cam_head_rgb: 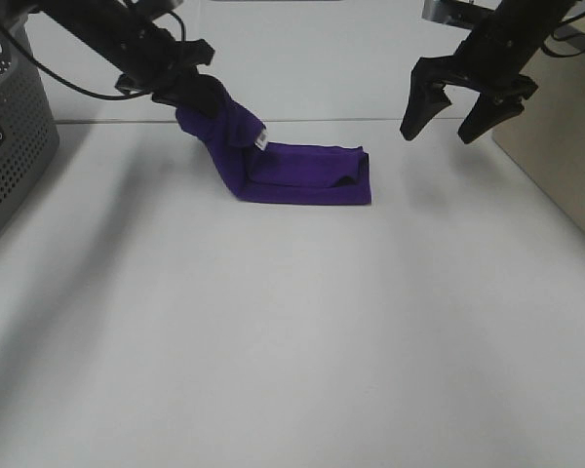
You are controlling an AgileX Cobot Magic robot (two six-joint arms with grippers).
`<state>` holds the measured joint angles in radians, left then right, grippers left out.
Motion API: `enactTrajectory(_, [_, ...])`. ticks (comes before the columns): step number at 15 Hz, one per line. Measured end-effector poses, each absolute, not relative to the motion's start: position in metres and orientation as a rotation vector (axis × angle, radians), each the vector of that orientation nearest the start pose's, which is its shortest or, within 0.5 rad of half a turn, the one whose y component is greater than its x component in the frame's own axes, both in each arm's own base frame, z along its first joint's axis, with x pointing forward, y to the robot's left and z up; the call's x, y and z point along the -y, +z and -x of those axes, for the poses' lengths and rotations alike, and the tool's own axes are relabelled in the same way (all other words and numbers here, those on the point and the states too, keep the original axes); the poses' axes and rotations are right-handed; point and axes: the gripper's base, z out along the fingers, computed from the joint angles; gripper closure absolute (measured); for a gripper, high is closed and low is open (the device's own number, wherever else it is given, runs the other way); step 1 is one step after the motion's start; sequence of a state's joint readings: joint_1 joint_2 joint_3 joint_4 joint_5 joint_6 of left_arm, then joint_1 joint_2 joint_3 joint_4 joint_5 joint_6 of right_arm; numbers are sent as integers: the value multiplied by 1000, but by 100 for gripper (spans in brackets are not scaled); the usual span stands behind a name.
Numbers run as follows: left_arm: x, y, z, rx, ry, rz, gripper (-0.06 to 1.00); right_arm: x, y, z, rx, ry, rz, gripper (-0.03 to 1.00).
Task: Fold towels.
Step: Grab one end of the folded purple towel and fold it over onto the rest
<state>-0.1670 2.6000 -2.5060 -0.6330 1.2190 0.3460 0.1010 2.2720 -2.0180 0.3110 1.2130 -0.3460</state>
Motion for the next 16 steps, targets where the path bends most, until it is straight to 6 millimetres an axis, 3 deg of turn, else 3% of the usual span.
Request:
enactTrajectory(3, [197, 184, -510, -2574, -843, -667, 94, -74, 248, -467, -2765, 387, 505, 8])
enactTrajectory(5, [222, 178, -503, -2562, -856, -708, 94, -73, 268, -462, -2726, 380, 499, 8])
enactTrajectory(7, [236, 168, -501, -2554, -861, -711, 94, -73, 281, -458, -2698, 374, 500, 8])
enactTrajectory(10, [245, 157, -502, -2542, -893, -660, 90, -73, 283, -457, -2694, 374, 496, 8])
enactTrajectory(14, [257, 158, -507, -2463, -940, -543, 77, -75, 284, -457, -2691, 412, 478, 8])
enactTrajectory(16, [268, 158, -504, -2437, -983, -541, 60, -76, 285, -456, -2689, 434, 468, 8])
